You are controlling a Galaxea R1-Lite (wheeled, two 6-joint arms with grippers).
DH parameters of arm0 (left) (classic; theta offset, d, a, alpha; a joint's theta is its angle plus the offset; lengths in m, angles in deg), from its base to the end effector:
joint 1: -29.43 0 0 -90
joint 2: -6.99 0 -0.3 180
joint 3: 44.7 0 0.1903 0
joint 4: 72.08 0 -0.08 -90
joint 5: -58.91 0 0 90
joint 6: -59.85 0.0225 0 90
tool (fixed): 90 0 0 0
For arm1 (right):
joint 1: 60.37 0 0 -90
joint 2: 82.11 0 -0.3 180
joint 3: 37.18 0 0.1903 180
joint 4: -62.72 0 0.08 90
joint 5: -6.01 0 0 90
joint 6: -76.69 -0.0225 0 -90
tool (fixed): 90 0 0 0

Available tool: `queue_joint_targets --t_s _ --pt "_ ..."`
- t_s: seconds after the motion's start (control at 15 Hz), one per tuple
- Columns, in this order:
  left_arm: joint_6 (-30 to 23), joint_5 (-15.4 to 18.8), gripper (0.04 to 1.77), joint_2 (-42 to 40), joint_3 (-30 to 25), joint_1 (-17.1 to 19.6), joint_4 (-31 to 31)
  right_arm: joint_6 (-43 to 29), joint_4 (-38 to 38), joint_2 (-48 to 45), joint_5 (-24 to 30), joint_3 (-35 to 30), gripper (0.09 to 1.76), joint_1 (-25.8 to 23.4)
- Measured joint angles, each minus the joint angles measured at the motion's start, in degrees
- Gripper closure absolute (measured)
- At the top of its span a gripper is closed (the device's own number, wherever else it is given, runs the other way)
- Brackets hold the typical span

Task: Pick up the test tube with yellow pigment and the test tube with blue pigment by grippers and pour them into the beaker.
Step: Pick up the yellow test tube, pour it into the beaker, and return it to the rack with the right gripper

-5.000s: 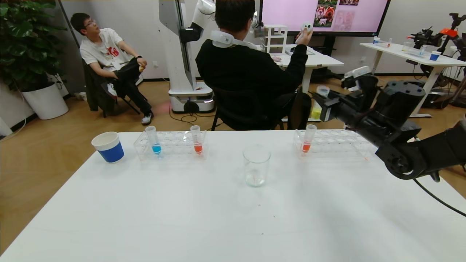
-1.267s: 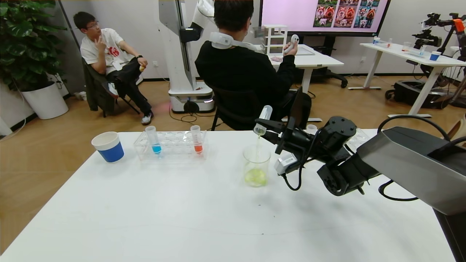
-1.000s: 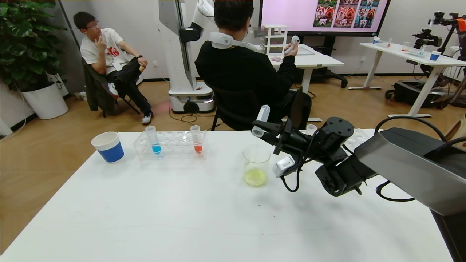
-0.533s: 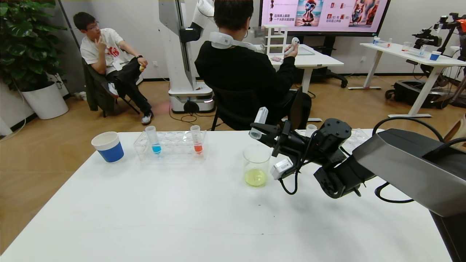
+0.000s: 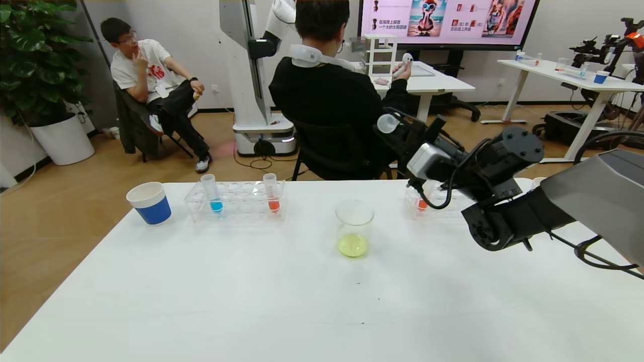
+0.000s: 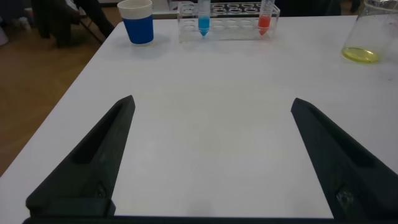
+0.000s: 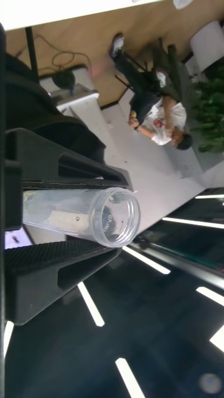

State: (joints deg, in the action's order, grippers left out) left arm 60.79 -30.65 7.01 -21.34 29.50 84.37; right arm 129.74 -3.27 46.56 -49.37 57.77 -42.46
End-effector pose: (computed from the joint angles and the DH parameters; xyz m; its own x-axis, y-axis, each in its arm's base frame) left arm -0.0228 -0.0002 0.0751 1.0000 -0.0065 -0.0037 0.0065 0.9998 0.0164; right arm 0.4043 0.1441 0.1812 0.4874 0.7546 0.4394 -0.0209 0.5131 -0.8581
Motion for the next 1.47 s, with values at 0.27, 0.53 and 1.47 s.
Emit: queue_joint_targets --t_s 0.27,0.53,1.47 --pt "0.02 0.0 0.06 0.0 0.0 0.0 0.02 -20.89 -0.06 -6.9 -18.94 -9.87 1.35 0.06" --pt "0.02 0.0 0.06 0.0 0.0 0.0 0.02 -38.5 2.89 -14.37 -32.72 -20.41 1.35 0.06" --pt "0.0 0.0 0.06 0.0 0.0 0.0 0.0 -49.4 18.16 -22.16 -33.39 -28.73 1.35 -18.15"
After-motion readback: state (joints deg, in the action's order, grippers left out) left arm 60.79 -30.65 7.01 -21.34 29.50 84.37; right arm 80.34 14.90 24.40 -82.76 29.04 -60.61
